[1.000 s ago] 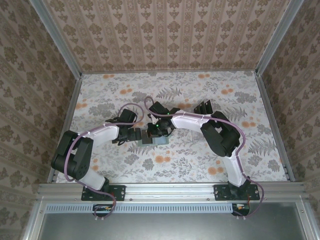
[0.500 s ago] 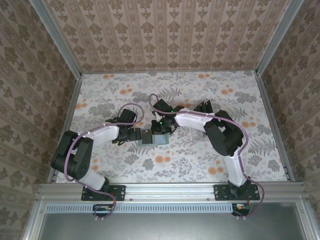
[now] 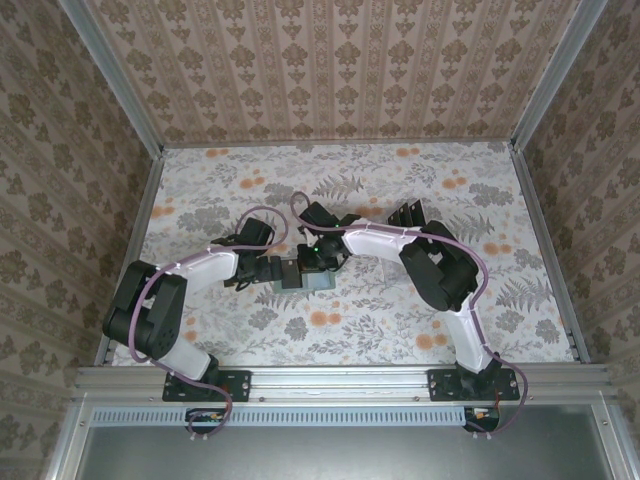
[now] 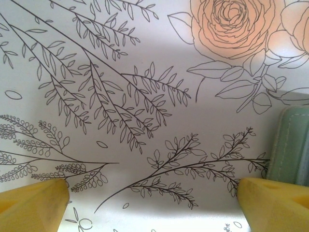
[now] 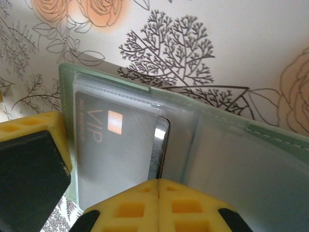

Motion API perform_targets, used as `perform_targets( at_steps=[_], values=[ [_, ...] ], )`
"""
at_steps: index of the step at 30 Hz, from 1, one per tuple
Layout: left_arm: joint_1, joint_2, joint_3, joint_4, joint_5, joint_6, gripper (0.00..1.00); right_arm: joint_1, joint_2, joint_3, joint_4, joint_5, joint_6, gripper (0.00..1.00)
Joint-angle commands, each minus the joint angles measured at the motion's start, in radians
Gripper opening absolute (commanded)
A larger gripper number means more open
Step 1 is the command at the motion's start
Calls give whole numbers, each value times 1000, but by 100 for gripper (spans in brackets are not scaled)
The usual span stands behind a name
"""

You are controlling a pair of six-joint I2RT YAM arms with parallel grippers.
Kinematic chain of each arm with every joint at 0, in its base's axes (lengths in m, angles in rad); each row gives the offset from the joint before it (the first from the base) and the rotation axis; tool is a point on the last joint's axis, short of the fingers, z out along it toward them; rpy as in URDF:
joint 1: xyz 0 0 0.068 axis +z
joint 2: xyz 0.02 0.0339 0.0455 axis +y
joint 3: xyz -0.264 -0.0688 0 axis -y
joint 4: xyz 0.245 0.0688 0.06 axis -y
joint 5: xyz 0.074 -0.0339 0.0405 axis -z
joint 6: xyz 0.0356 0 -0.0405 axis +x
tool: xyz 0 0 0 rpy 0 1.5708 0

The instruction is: Put the credit cards into the card holder

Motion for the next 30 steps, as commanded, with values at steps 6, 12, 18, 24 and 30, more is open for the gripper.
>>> perform_targets(
  at_steps=[6,12,18,24,30],
  values=[
    [-11,12,-14,12,19,-9,100,6,-35,34,-66,12,-28,8],
    [10,-69,2,-37,-7,13,100,-26,-129,-7,-115,90,-76,27],
    [11,-163,3,-56,14,17,100,-48,-128,9,-171,120,-122,39],
    [10,-223,-20,-51,52,-2,100,-50,-83,43,-192,131,-143,39],
    [7,-243,-34,-44,69,-10,100,-53,-51,36,-192,142,-152,39]
  ],
)
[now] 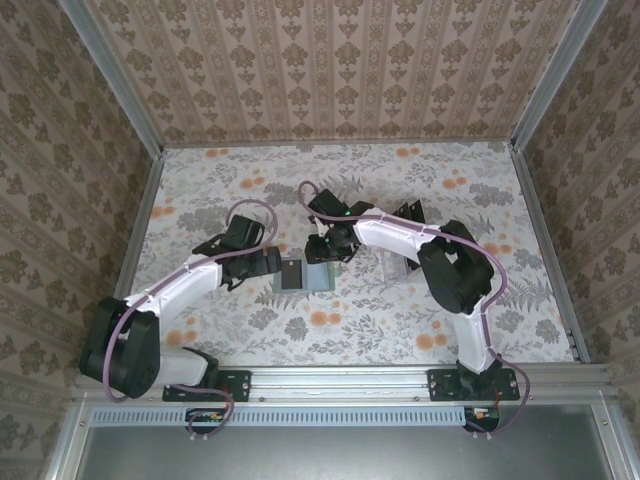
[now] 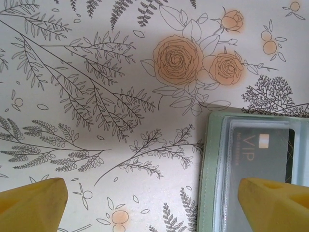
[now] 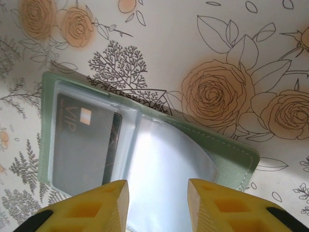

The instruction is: Put the credit cards into the card holder

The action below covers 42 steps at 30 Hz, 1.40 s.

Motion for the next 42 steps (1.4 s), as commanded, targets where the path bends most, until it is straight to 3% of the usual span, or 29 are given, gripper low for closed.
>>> perform_targets(
  at_steps=[1,5,12,22,30,42],
  values=[
    [-2,-16,-15,-16,25,-11,100,0,43,19,-34,28,-24,39],
    [-17,-10,-16,-5,33,-10,100,-2,76,19,-32,30,-26,40],
    [-76,-7,-40,55,42,-16,100,-3,93,-21,47,-83,31,54],
    [-200,-66,-111,151,-2,-60,100,-11,105,-79,197,-233,166,55],
    [-246,-104,-154,204,-19,-77,100,-12,118,-77,221,-252,192,55],
    [-298,8,-109,251,-52,-49,100,-12,119,-97,232,-249,202,55]
  ],
)
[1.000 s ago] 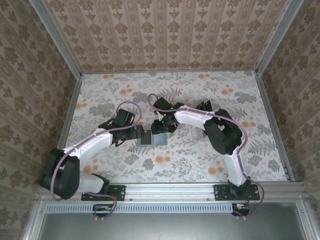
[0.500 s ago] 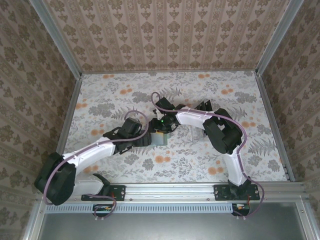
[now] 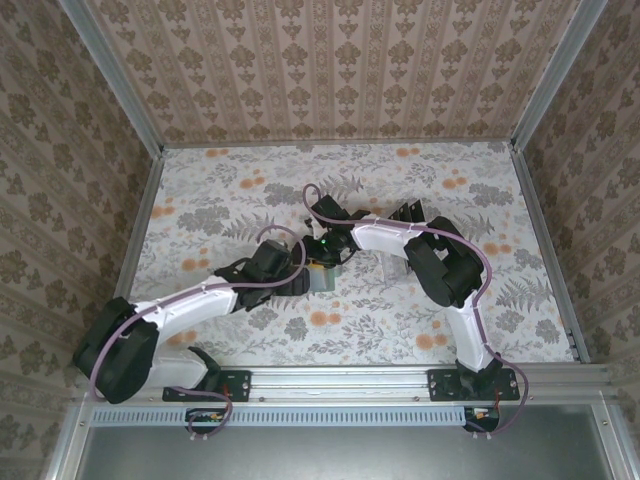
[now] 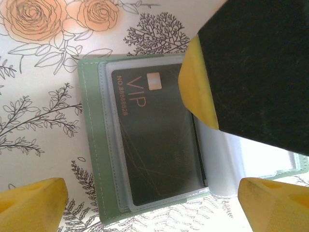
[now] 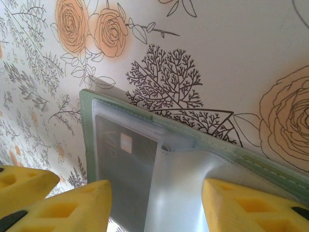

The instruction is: Put the credit cards into the card holder

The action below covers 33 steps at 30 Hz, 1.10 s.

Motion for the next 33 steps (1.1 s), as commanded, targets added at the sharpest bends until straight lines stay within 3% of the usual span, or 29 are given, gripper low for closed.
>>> perform_targets(
  at_steps=[1,21,33],
  values=[
    [-13,30,35,31,-28,9,100,3,40,-34,-22,-2,10,55],
    [-23,182,39,53,-86,5,100,-16,9,-21,-27,-7,15,55],
    [-22,172,-6,73,-101,-30,100,-48,-175,-109,14,77,54,56]
  ],
)
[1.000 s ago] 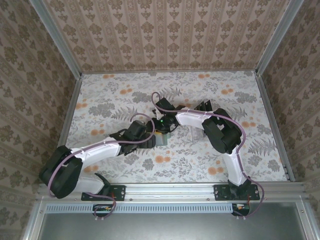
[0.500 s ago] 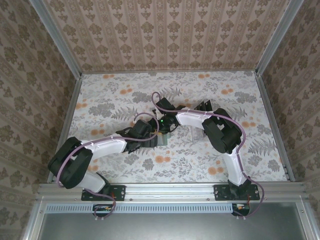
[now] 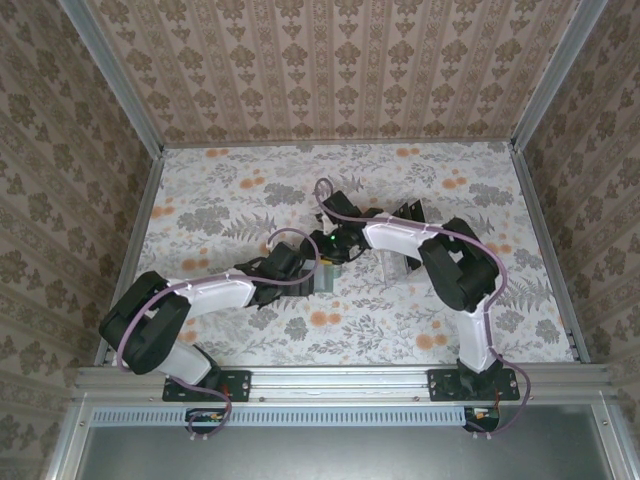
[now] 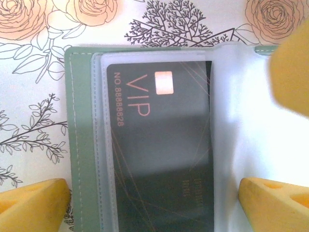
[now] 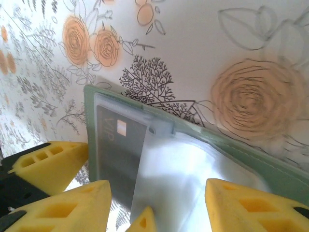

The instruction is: Put the credit cards into the card holder

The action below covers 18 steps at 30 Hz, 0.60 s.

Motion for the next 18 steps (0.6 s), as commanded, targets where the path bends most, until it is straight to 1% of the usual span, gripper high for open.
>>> perform_targets(
  at_steps=[1,7,18],
  values=[
    [1,-3,-35,-11,-20,-24,100,-4,-68,-36,11,46,32,56],
    [0,-10,-44,-5,-18,-28,100,5,-70,-88,59,37,68,56],
    [2,-10,-46,-5,-20,-26,100,44,-36,-110,90,37,96,55]
  ],
)
